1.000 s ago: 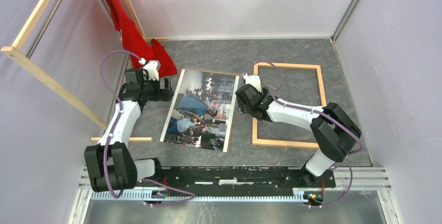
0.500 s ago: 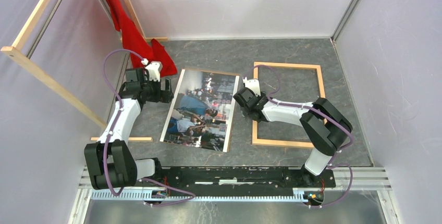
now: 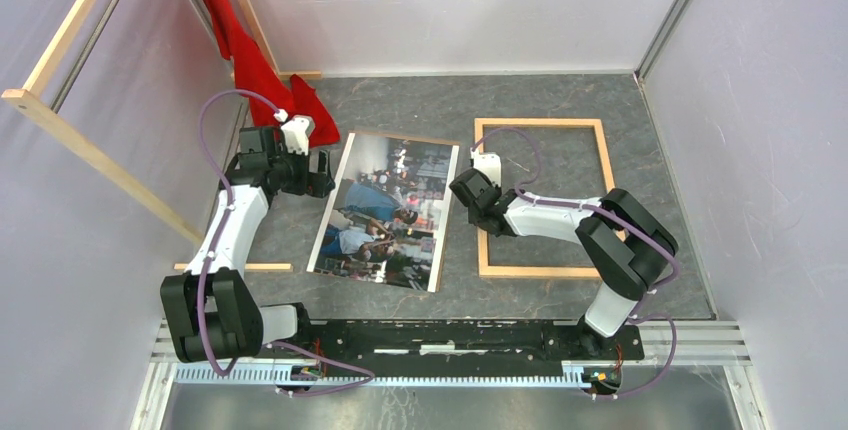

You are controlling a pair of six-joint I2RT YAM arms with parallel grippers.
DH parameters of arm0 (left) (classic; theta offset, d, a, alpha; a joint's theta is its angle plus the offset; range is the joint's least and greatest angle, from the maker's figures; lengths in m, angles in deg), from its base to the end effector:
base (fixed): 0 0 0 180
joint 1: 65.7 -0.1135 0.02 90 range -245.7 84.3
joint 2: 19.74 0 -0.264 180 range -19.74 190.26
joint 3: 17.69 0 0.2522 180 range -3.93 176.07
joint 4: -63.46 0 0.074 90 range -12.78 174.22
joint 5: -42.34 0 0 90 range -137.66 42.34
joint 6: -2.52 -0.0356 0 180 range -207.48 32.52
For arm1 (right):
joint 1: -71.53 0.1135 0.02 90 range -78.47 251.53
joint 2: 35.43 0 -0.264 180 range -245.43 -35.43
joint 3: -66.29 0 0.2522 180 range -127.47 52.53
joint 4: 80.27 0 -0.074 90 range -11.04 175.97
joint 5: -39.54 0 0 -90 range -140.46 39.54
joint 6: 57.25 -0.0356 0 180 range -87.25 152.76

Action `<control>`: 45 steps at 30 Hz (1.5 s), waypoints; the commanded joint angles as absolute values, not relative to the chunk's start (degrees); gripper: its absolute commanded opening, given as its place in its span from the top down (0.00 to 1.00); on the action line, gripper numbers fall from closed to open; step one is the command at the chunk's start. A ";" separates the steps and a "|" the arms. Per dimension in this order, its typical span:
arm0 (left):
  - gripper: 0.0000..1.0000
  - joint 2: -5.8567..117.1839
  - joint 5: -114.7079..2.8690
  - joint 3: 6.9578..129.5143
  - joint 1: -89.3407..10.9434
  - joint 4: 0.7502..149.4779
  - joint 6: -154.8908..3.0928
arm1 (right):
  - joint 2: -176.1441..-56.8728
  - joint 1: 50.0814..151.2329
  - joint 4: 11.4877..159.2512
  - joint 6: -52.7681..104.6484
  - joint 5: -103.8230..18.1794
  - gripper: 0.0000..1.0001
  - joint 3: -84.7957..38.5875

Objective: Put the photo into the frame
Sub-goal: Turn over the photo frame at the center of the board.

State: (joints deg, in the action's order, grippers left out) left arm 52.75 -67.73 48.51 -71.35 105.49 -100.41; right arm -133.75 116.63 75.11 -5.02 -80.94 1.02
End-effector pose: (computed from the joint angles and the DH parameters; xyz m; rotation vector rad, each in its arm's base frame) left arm 0.2626 0.0137 0.2574 0.3083 2.3440 -0.2670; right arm 0.2426 0.2179 0.1487 0.0354 2.3864 -0.0296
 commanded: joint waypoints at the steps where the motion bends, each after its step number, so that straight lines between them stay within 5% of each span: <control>1: 0.00 52.99 -70.40 51.49 -71.44 107.44 -103.03 | -131.79 116.66 72.32 -6.70 -77.00 1.00 0.95; 13: 0.00 53.54 -74.07 53.52 -71.43 111.80 -104.50 | -119.04 119.43 64.43 -16.79 -70.08 1.00 -17.14; 27: 0.00 52.51 -77.76 56.94 -69.41 114.34 -104.14 | -112.16 119.06 73.50 -27.50 -52.46 1.00 -24.55; 45: 0.00 49.56 -74.91 61.12 -58.94 115.10 -101.05 | -109.14 107.76 92.53 -42.03 -30.48 1.00 -10.60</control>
State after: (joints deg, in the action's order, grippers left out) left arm 50.71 -75.62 58.33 -60.14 115.00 -102.35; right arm -111.09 109.68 84.45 -39.45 -36.46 -12.24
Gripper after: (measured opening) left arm 0.997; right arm 0.248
